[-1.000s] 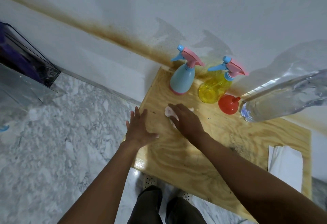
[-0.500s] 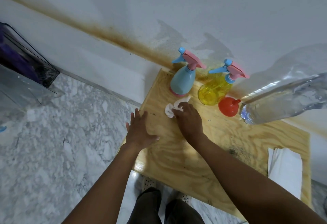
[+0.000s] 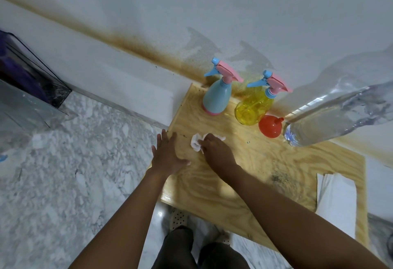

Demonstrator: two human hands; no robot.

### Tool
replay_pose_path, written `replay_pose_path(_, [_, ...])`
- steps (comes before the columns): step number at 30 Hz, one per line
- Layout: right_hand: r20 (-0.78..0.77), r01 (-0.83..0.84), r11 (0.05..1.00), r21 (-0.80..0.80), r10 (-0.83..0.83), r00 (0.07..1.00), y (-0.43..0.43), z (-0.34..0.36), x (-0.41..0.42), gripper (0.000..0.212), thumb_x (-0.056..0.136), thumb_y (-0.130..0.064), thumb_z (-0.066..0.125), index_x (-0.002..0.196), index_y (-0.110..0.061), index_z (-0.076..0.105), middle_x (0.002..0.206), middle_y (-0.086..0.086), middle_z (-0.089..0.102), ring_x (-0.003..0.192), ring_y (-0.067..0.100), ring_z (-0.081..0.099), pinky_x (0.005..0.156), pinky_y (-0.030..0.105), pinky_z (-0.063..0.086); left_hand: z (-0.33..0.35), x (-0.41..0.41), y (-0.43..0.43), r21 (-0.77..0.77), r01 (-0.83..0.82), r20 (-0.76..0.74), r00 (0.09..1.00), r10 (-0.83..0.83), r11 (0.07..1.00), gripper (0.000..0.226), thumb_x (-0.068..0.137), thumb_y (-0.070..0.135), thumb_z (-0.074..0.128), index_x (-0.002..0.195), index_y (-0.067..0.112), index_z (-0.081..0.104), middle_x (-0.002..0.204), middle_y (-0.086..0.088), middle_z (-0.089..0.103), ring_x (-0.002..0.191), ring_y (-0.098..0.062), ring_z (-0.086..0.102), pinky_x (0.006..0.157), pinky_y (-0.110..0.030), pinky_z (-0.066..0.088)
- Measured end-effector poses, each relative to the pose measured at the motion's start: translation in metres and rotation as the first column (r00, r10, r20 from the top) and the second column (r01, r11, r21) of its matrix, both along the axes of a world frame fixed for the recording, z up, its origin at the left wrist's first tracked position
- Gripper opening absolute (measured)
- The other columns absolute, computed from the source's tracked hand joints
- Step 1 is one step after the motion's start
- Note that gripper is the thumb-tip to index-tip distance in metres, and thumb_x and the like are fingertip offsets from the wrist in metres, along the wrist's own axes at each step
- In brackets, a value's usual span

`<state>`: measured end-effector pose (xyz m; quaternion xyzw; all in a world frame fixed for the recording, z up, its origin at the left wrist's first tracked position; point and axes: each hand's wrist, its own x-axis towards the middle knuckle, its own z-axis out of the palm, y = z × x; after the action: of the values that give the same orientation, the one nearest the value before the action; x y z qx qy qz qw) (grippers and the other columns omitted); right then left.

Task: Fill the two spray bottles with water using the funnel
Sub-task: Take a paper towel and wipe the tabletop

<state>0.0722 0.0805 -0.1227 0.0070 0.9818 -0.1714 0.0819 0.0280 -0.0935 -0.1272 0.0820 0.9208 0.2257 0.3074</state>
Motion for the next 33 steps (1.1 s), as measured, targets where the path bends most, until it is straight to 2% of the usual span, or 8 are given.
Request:
replay_pose_path(5, [0.221,0.039,0.997,-0.064,-0.024,0.975,0.009,0.020,0.023,0.020,0.094,-0.025,0.054,0.100,-0.022,0.074,0.104,0.002,0.060,0.095,0.023,0.063,0.077,0.035,0.050,0.011,0.000,0.000,-0.050,0.021,0.026,0.999,-0.019,0.999,0.117,0.074,0.056,0.077,0.158,0.022,0.003,0.165,-0.009,-0.013,0.153,-0.028,-0.012,0.120,-0.057,0.008])
replay_pose_path(8, [0.148,0.249,0.936,-0.247,-0.218,0.965,0.027,0.039,0.041,0.015,0.091,-0.022,0.059,0.086,-0.021,0.074,0.095,0.000,0.064,0.087,0.017,0.062,0.078,0.031,0.047,0.019,0.000,-0.002,-0.161,0.076,-0.026,0.996,-0.081,0.984,0.112,0.074,0.064,0.071,0.156,0.021,0.009,0.165,-0.011,-0.002,0.154,-0.028,-0.004,0.119,-0.057,0.011])
replay_pose_path(11, [0.051,0.415,0.827,-0.380,-0.429,0.902,0.050,0.064,0.063,0.015,0.089,-0.021,0.066,0.101,-0.016,0.073,0.098,-0.003,0.069,0.084,0.014,0.065,0.077,0.025,0.047,0.035,0.007,0.008,-0.210,0.154,-0.152,0.971,-0.187,0.966,0.088,0.079,0.060,0.066,0.148,0.018,0.031,0.157,-0.013,0.022,0.149,-0.029,0.015,0.118,-0.051,0.021])
replay_pose_path(15, [-0.030,0.465,0.754,-0.465,-0.538,0.842,0.086,0.099,0.102,0.020,0.091,-0.024,0.066,0.108,-0.016,0.071,0.096,-0.008,0.071,0.082,0.007,0.065,0.075,0.019,0.047,0.067,0.025,0.051,0.058,0.174,-0.151,0.975,-0.164,0.983,0.073,0.083,0.051,0.068,0.144,0.021,0.043,0.144,-0.004,0.047,0.135,-0.024,0.044,0.106,-0.040,0.042])
replay_pose_path(19, [-0.079,0.487,0.667,-0.564,-0.631,0.772,0.124,0.125,0.151,0.014,0.091,-0.021,0.067,0.105,-0.026,0.064,0.083,-0.013,0.069,0.076,-0.002,0.063,0.073,0.017,0.046,0.099,0.059,0.110,0.284,0.230,-0.174,0.967,-0.186,0.931,0.058,0.081,0.043,0.075,0.133,0.023,0.056,0.127,0.000,0.061,0.121,-0.017,0.057,0.097,-0.033,0.047])
replay_pose_path(23, [-0.104,0.521,0.616,-0.591,-0.699,0.708,0.160,0.141,0.211,0.018,0.092,-0.024,0.065,0.106,-0.033,0.058,0.083,-0.010,0.070,0.079,0.002,0.065,0.069,0.017,0.048,0.123,0.108,0.169,0.371,0.302,-0.157,0.953,-0.261,0.878,0.053,0.083,0.040,0.074,0.131,0.025,0.058,0.123,-0.002,0.062,0.117,-0.019,0.057,0.099,-0.039,0.048])
replay_pose_path(27, [-0.129,0.563,0.560,-0.607,-0.769,0.626,0.194,0.144,0.277,0.015,0.094,-0.019,0.064,0.102,-0.031,0.060,0.080,-0.012,0.069,0.075,-0.003,0.065,0.068,0.008,0.045,0.130,0.160,0.224,0.423,0.346,-0.123,0.938,-0.325,0.838,0.048,0.084,0.037,0.074,0.129,0.026,0.060,0.122,0.000,0.061,0.113,-0.016,0.057,0.093,-0.029,0.046])
replay_pose_path(33, [-0.073,0.667,0.402,-0.627,-0.883,0.463,0.245,0.126,0.361,0.014,0.095,-0.023,0.063,0.105,-0.032,0.059,0.083,-0.016,0.068,0.078,-0.005,0.064,0.066,0.011,0.048,0.116,0.235,0.304,0.362,0.423,-0.088,0.903,-0.421,0.831,0.056,0.088,0.037,0.070,0.139,0.024,0.052,0.138,-0.001,0.053,0.123,-0.019,0.055,0.090,-0.024,0.043])
